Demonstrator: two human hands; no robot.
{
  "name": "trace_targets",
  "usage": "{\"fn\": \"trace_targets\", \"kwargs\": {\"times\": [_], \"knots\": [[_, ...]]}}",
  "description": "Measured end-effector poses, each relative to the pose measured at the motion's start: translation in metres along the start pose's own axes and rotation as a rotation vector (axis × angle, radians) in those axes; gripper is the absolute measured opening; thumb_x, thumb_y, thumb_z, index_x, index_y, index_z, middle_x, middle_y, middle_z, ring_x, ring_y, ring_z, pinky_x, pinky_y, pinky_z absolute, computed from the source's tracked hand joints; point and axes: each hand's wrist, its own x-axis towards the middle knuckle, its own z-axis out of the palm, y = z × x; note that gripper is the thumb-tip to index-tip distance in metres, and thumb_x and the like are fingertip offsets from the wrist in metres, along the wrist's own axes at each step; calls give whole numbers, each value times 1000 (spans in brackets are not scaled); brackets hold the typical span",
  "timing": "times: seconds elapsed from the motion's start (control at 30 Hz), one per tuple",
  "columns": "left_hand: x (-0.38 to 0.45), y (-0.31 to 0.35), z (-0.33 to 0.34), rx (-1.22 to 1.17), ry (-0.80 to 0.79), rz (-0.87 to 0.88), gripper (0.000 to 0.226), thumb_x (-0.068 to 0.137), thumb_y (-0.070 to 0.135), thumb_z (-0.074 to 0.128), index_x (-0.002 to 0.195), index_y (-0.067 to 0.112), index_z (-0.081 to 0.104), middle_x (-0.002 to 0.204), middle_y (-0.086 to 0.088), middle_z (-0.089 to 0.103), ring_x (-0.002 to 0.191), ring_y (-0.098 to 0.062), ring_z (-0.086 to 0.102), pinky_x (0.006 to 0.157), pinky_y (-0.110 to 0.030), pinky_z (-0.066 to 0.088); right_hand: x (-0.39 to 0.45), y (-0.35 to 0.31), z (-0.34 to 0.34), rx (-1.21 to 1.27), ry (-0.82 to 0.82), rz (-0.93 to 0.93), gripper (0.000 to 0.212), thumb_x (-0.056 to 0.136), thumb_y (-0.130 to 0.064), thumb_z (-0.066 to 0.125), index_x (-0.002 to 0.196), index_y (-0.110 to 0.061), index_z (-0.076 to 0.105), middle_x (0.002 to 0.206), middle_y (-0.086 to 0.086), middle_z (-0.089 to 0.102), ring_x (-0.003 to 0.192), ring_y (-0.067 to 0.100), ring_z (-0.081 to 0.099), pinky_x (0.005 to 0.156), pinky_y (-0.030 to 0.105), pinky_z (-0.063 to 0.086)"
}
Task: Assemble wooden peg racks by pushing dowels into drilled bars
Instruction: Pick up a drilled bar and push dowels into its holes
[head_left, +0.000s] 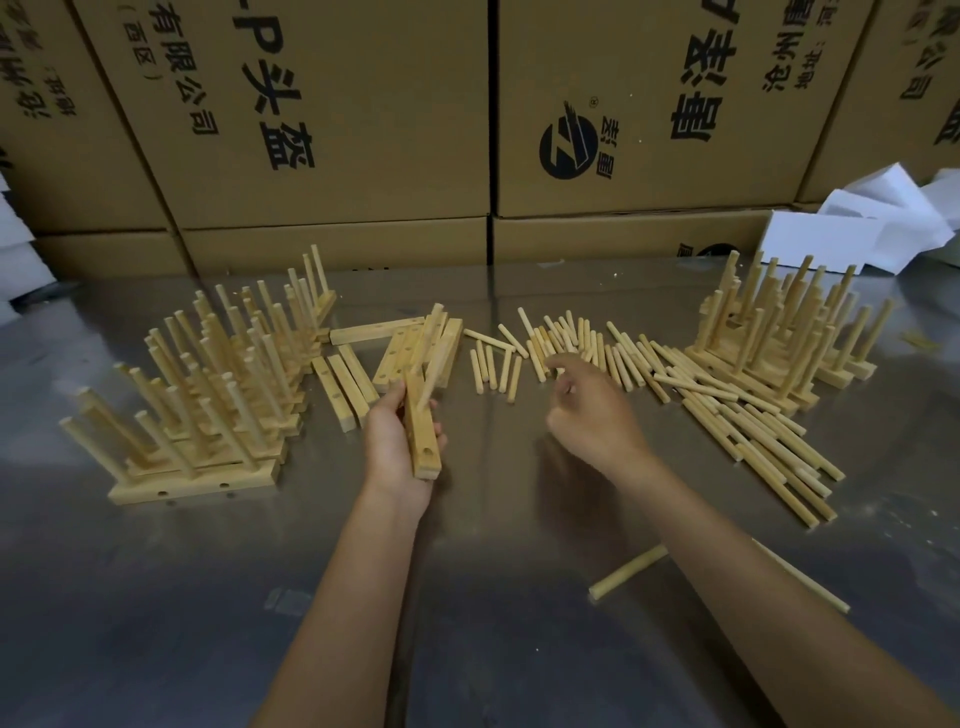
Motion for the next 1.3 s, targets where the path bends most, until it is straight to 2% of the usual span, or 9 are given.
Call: {"fn": "trace_targets", "kwargs": {"times": [0.1,0.27,0.43,0.53,0.67,0.83,0.93,1.17,1.3], "knots": [[-5,2,0,-8,-30,-7,24,103,30,48,109,14,66,64,2,58,45,-9,48,37,-18,39,28,-20,14,-137,-154,2,46,92,-11,49,135,-22,62,138,4,57,137,25,39,113,35,35],[-11,3,0,-3,-44,-19,26,101,26,47,111,13,67,69,-1,58,46,-11,48,38,-18,39,41,-19,33,-254,-106,40,19,89,-5,53,74,-8,64,87,11,65,89,29,64,70,28,46],[-10,3,2,15,-42,-14,28,102,25,44,113,11,66,71,-2,57,49,-12,47,39,-18,39,23,2,10,-209,-137,109,16,82,1,55,92,-11,61,87,6,62,81,23,61,62,28,45],[-10,1,4,46,-39,-23,27,102,26,46,110,12,68,70,-1,58,48,-11,48,39,-18,40,12,11,-12,-267,-186,131,37,81,-3,60,110,-21,45,86,4,57,77,20,58,54,29,41],[-10,0,5,50,-35,-25,29,102,26,47,116,10,67,70,-2,60,45,-9,51,39,-17,41,-10,10,-24,194,69,212,56,83,-9,71,132,-19,44,89,7,67,84,22,68,80,39,57],[-10,-4,8,80,-60,-13,29,103,26,47,118,10,65,68,0,61,46,-9,51,41,-19,43,-43,-22,-26,837,-73,174,20,82,1,75,101,-5,71,94,12,75,81,19,75,65,18,57],[-9,-6,9,94,-75,2,27,103,26,47,114,10,66,66,1,61,53,-12,53,51,-23,45,-60,-39,-13,793,-206,87,15,81,-6,79,94,-3,74,86,9,77,80,18,75,63,21,57],[-10,-15,16,14,-96,-37,26,102,25,50,115,10,67,80,-4,57,73,-19,55,95,-42,47,-67,-42,11,722,-128,-14,12,78,-4,82,88,-4,75,87,9,76,83,22,71,77,26,58],[-12,-17,15,26,-100,-42,31,102,26,51,125,10,64,82,-3,54,71,-17,52,88,-36,50,-66,-37,13,694,-161,-39,10,78,-3,81,85,-4,74,83,7,75,80,16,70,77,26,58]]}}
